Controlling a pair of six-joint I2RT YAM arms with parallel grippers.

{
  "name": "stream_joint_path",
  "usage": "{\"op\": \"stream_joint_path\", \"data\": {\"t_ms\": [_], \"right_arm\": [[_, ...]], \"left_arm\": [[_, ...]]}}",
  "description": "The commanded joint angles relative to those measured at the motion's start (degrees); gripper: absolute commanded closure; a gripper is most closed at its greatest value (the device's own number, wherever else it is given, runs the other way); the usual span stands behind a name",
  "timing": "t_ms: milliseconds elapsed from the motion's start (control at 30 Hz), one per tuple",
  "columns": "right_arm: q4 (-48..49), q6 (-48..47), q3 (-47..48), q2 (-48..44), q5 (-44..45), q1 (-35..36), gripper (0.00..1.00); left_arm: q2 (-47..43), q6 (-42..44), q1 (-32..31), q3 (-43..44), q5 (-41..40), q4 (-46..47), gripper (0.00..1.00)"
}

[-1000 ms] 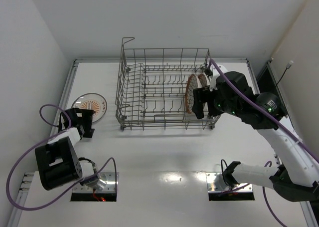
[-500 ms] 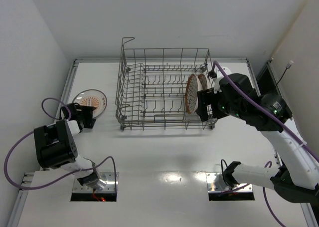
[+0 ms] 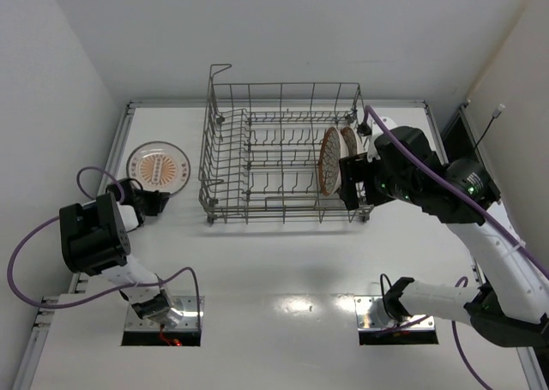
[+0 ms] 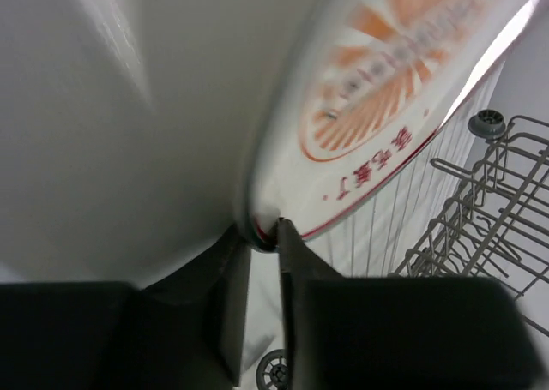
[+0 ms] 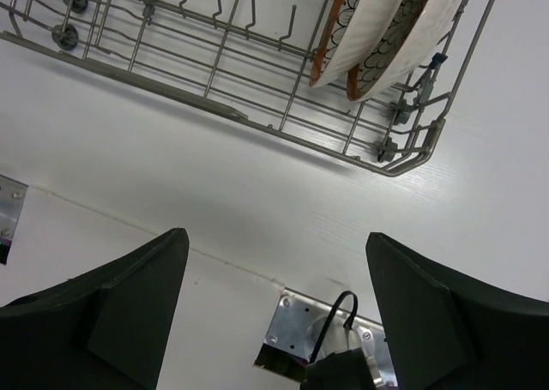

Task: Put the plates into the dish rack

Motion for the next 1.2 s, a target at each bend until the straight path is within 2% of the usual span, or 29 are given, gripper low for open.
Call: {"op": "stream_joint_path", "data": {"t_ms": [0, 67, 233, 333, 533, 700, 767, 933, 1067, 1167], "right_arm": [[0.51, 0.52, 1.87, 0.53, 0.18, -0.19, 0.18], [0.52, 0.52, 1.87, 0.53, -0.34, -0.19, 0.18], [2.27, 0.52, 1.87, 0.53, -0.88, -0.19, 0.18], [2.89, 0.52, 1.87, 0.53, -1.49, -0.19, 0.18], [4.64, 0.52, 3.10, 0.53, -4.21, -0.19, 0.18], [10.18, 0.52, 5.04, 2.28, -14.04, -0.19, 0.16], [14.13, 0.52, 5.04, 2.29, -18.79, -0.19, 0.16], [22.38, 3.59, 3.90, 4.05, -27.58, -0.19, 0.14], [30.56, 7.72, 1.17, 5.36, -34.52, -1.51, 0.13], [38.11, 12.81, -1.20, 6.95, -42.59, -2.83, 0.13]], "left_arm": [[1.36, 3.35, 0.38, -1.00, 0.92, -0.45, 0.91], [-0.04, 3.96, 0.90, -0.47, 0.93, -1.59, 1.00], [-5.66, 7.30, 0.90, 4.00, -2.84, -12.54, 1.00], [-8.48, 9.77, 0.90, 9.70, -4.95, -18.79, 1.00], [-17.17, 4.06, 0.90, 13.50, -8.11, -24.35, 1.00], [-25.26, 1.06, 0.90, 17.80, -10.15, -27.94, 1.00], [-25.80, 1.06, 0.90, 22.28, -9.45, -29.80, 1.00], [-28.87, -0.34, -0.94, 30.70, -5.22, -33.66, 1.00], [-30.88, 1.76, -1.56, 37.05, -1.89, -38.24, 1.00], [-31.42, 2.29, -1.56, 39.95, 5.12, -38.77, 1.00]]}}
